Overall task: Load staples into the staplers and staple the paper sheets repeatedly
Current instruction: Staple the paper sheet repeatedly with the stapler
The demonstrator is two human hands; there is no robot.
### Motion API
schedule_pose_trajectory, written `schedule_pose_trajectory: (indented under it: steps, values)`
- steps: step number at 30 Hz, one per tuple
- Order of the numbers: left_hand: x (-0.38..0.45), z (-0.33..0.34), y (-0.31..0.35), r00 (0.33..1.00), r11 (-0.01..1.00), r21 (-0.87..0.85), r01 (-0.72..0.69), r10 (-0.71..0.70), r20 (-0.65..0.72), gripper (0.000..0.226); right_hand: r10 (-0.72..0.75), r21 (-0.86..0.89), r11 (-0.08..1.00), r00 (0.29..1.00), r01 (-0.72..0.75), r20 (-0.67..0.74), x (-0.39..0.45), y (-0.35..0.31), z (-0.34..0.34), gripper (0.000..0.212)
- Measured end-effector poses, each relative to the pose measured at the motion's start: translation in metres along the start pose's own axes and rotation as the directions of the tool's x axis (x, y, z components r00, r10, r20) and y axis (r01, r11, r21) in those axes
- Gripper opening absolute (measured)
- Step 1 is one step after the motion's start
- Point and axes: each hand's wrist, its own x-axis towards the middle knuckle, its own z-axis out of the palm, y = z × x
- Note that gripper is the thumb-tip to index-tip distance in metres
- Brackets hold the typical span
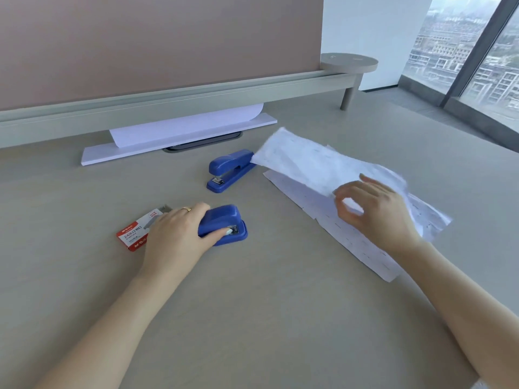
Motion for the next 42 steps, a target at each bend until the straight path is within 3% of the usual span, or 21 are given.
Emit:
schedule_pose_trajectory:
  steps: [2, 6, 8, 10, 14, 17, 19, 21, 24, 28, 32, 42]
  values:
    - [0.000, -0.003, -0.002, 0.995, 0.995, -0.048, 0.088, -0.089, -0.033, 0.030, -0.086, -0.001, 0.996, 0.995, 0.087, 0.056, -0.012, 0.000, -0.005, 0.007]
    - [0.001, -0.007, -0.003, 0.974, 0.970, -0.136, 0.200, -0.212, -0.083, 0.027, -0.045, 0.028, 0.999, 0.976, 0.040, 0.215, -0.034, 0.004, -0.017, 0.008]
    - [0.001, -0.005, -0.005, 0.975, 0.975, -0.108, 0.195, -0.204, -0.088, 0.027, 0.036, 0.048, 0.997, 0.951, -0.053, 0.308, -0.034, 0.000, -0.022, 0.011]
    - [0.001, -0.001, -0.006, 0.983, 0.986, -0.063, 0.157, -0.163, -0.086, 0.029, 0.083, 0.092, 0.987, 0.914, -0.130, 0.397, -0.032, -0.010, -0.022, 0.032]
    - [0.000, 0.001, -0.009, 0.989, 0.992, -0.034, 0.120, -0.122, -0.084, 0.028, -0.037, 0.190, 0.979, 0.863, -0.069, 0.503, -0.018, -0.047, -0.005, 0.058]
    - [0.000, 0.001, -0.010, 0.989, 0.994, -0.021, 0.109, -0.110, -0.094, 0.027, -0.124, 0.245, 0.969, 0.807, -0.027, 0.577, 0.000, -0.071, 0.009, 0.062]
    - [0.000, 0.002, -0.011, 0.990, 0.995, -0.021, 0.095, -0.096, -0.104, 0.028, -0.128, 0.268, 0.962, 0.780, -0.053, 0.613, 0.007, -0.080, 0.018, 0.050]
    - [-0.001, 0.003, -0.012, 0.990, 0.995, -0.015, 0.095, -0.096, -0.101, 0.030, -0.134, 0.271, 0.962, 0.824, -0.024, 0.551, 0.008, -0.086, 0.024, 0.033]
    - [-0.001, 0.004, -0.013, 0.990, 0.996, -0.015, 0.088, -0.089, -0.110, 0.031, -0.172, 0.242, 0.966, 0.923, 0.089, 0.345, 0.004, -0.089, 0.031, 0.029]
    - [0.000, 0.005, -0.012, 0.990, 0.995, -0.031, 0.090, -0.093, -0.106, 0.031, -0.216, 0.237, 0.957, 0.958, 0.169, 0.188, 0.003, -0.095, 0.036, 0.029]
    - [0.000, 0.005, -0.013, 0.989, 0.996, -0.025, 0.088, -0.091, -0.116, 0.029, -0.134, 0.234, 0.963, 0.991, 0.134, -0.015, 0.007, -0.099, 0.035, 0.026]
    - [-0.001, 0.006, -0.015, 0.994, 0.999, -0.004, 0.040, -0.041, -0.105, 0.034, -0.262, 0.252, 0.937, 0.964, 0.241, 0.052, 0.001, -0.101, 0.043, 0.023]
